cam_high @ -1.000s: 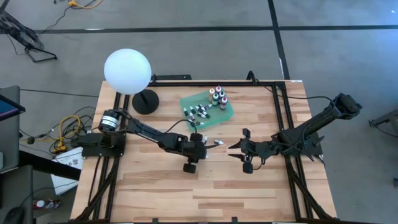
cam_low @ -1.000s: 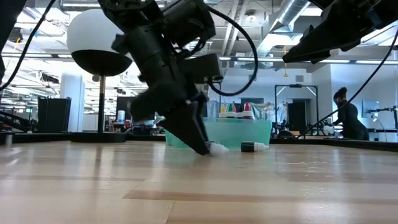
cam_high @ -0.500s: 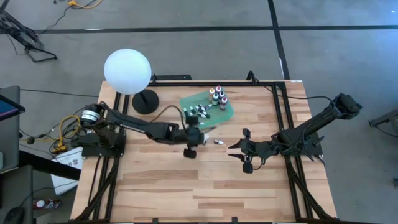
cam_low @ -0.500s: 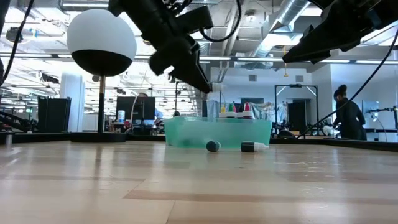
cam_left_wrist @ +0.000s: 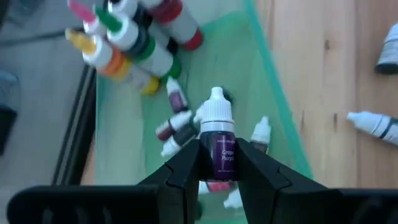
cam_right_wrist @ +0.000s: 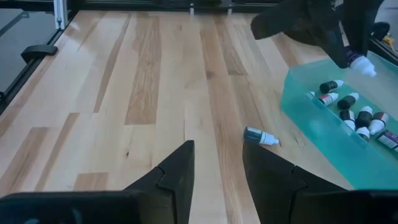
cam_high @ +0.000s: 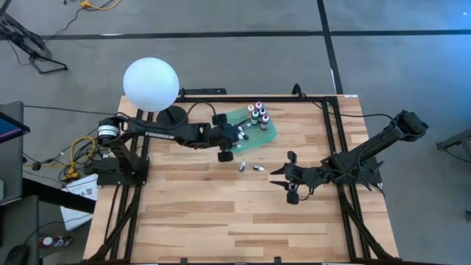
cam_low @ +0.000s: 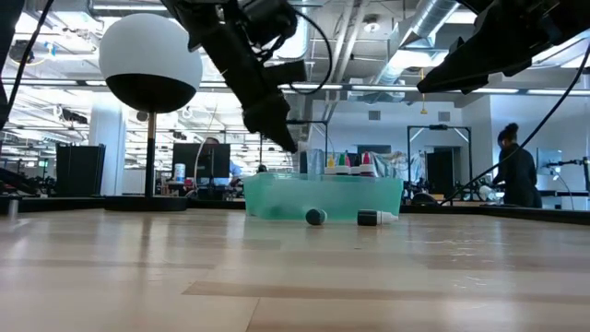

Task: Pick & Place food coloring
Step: Put the purple food coloring bottle into the green bin, then put the green food coloring bottle into the green bin

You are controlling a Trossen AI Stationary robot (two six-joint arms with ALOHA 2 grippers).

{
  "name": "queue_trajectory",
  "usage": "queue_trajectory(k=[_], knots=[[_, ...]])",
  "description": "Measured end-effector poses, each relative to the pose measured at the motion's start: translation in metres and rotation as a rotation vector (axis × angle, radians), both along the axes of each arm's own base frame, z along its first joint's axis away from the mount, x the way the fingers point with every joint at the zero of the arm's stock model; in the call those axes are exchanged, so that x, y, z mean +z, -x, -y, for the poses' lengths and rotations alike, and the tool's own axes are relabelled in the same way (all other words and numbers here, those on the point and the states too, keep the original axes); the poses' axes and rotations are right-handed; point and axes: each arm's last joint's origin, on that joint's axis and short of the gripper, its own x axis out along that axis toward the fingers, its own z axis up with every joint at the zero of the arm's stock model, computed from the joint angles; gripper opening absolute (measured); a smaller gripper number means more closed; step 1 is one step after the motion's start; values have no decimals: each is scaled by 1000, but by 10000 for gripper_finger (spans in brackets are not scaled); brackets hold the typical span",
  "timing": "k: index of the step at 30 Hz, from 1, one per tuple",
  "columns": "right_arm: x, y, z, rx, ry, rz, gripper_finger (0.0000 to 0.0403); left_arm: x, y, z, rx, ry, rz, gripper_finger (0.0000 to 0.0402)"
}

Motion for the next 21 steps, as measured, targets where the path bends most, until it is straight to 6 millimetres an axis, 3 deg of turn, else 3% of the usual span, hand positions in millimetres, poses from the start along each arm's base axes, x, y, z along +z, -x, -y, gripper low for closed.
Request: queue_trajectory(k=[8, 21], knots=[[0, 0, 0, 1, 1, 0, 127, -3, 6, -18, 62, 82, -7, 86], [0, 0, 0, 1, 1, -1, 127, -3, 7, -17, 69, 62, -24, 177]])
